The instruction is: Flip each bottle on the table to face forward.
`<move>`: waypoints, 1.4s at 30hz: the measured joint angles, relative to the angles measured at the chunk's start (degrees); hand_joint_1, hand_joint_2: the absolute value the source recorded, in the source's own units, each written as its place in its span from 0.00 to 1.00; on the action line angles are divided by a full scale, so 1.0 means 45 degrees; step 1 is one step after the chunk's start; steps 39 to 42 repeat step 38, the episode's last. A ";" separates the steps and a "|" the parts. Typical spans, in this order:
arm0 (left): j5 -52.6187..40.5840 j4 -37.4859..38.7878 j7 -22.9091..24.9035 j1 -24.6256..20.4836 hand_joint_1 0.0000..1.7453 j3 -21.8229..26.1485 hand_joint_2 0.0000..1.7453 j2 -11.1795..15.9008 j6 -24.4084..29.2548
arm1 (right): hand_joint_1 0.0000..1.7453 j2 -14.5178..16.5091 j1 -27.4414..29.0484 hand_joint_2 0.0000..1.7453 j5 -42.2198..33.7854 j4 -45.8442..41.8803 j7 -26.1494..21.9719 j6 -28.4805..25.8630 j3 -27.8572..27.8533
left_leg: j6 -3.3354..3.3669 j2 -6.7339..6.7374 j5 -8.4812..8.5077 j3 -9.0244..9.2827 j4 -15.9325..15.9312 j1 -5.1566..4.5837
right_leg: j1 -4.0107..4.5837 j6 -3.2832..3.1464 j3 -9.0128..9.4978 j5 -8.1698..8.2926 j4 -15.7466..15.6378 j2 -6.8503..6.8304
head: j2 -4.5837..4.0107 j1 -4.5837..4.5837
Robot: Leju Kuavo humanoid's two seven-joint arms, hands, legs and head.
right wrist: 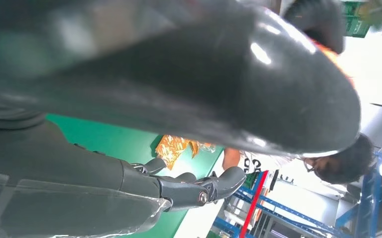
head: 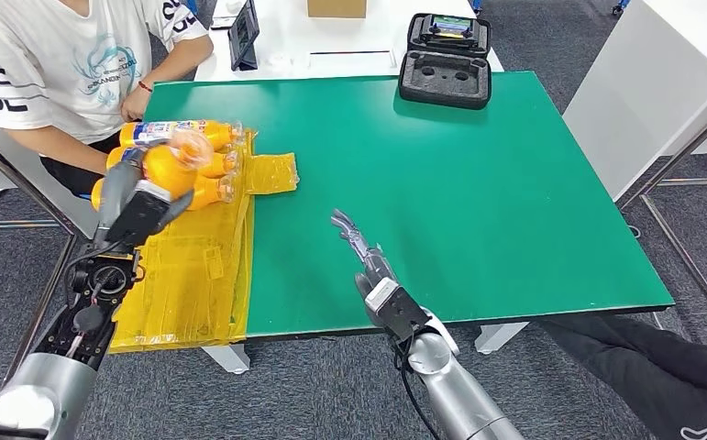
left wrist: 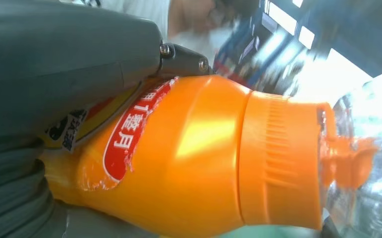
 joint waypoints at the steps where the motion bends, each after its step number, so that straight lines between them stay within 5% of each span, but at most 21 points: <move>1: 0.0000 0.0000 0.0000 0.0000 1.00 0.0000 1.00 0.0000 0.0000 | 0.00 0.0000 0.0000 0.00 0.0000 0.0000 0.0000 0.0000 0.0000 | 0.0000 0.0000 0.0000 0.0000 0.0000 0.0000 | 0.0000 0.0000 0.0000 0.0000 0.0000 0.0000 | 0.0000 0.0000; 6: -0.0179 0.0490 0.0109 -0.0140 1.00 -0.0338 1.00 0.0191 -0.0209 | 0.00 -0.0023 0.0000 0.00 -0.0028 0.0003 -0.0009 0.0043 0.0000 | 0.0000 0.0005 0.0000 -0.0001 0.0000 0.0000 | 0.0000 0.0000 -0.0002 -0.0001 0.0001 0.0000 | 0.0000 -0.0001; 11: -0.1643 0.1891 0.1007 -0.0414 1.00 -0.1844 1.00 0.1157 -0.2018 | 0.00 -0.0048 -0.0002 0.00 -0.0065 0.0006 -0.0034 0.0580 0.0000 | -0.0001 0.0015 -0.0001 -0.0006 -0.0001 0.0000 | -0.0001 -0.0001 -0.0008 -0.0003 -0.0001 0.0000 | 0.0000 0.0002; 21: -0.2651 0.2427 0.1267 -0.0491 1.00 -0.2307 1.00 0.1669 -0.2787 | 0.00 -0.0018 -0.0155 0.00 0.0011 0.0230 -0.0057 0.1014 -0.0030 | 0.0000 0.0012 0.0000 -0.0007 -0.0001 0.0000 | -0.0001 -0.0001 -0.0006 -0.0002 0.0001 -0.0001 | 0.0000 0.0002; 42: -0.3474 0.3361 0.1433 -0.0914 1.00 -0.2634 1.00 0.1699 -0.3463 | 0.00 0.0115 -0.0582 0.00 0.0183 0.0725 -0.0041 0.1108 -0.0068 | 0.0000 0.0003 0.0002 -0.0007 -0.0001 0.0000 | -0.0002 -0.0001 -0.0004 -0.0001 0.0000 -0.0001 | 0.0000 0.0003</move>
